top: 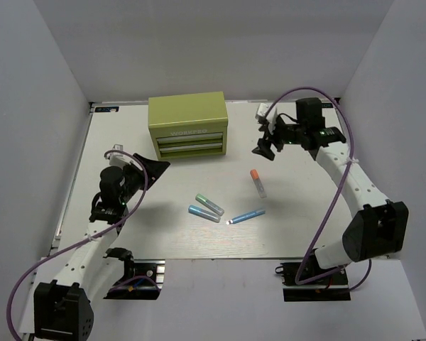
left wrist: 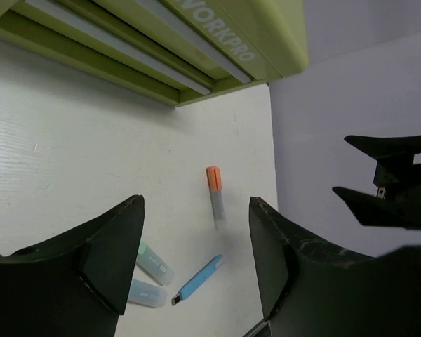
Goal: Sort the stationery into containers
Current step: Open the drawer in the storage box.
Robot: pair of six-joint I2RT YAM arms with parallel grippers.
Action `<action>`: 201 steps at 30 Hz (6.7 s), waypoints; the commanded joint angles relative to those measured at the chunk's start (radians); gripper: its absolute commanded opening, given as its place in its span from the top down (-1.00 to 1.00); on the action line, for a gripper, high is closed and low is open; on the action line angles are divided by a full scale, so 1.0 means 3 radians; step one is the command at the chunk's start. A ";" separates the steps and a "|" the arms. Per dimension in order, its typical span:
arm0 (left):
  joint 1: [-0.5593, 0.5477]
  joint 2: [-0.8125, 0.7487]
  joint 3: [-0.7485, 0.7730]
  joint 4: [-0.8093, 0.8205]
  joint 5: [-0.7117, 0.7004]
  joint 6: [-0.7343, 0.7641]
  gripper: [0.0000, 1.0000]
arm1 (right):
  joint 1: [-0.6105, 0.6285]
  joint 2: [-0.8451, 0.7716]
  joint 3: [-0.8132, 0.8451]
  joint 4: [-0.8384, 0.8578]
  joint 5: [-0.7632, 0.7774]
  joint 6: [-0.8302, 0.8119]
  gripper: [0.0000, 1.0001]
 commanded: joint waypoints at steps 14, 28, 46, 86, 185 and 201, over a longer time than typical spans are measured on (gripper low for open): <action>-0.0039 0.0639 -0.0412 0.1370 -0.0629 -0.0773 -0.32 | 0.0931 0.0667 0.0648 0.1229 0.0170 -0.0896 -0.78; -0.0136 0.1375 -0.0274 0.2081 -0.0803 -0.1059 -0.21 | 0.1152 0.1623 0.1594 0.0917 0.0589 -0.0835 -0.48; -0.0519 0.2525 0.0247 0.3083 -0.1324 -0.1254 -0.23 | 0.1131 0.1895 0.1850 0.0359 0.0779 -0.0860 -0.05; -0.0647 0.3375 0.0539 0.3748 -0.1641 -0.1351 0.03 | 0.1090 0.1813 0.1748 0.0339 0.0814 -0.0835 0.03; -0.1685 0.3851 -0.0187 0.5630 -0.2797 -0.1520 1.00 | 0.1029 0.2242 0.2361 -0.0474 0.1254 -0.0881 0.14; -0.2018 0.3329 -0.0335 0.5303 -0.3037 -0.1489 1.00 | 0.1024 0.2283 0.2382 -0.0474 0.1326 -0.0819 0.14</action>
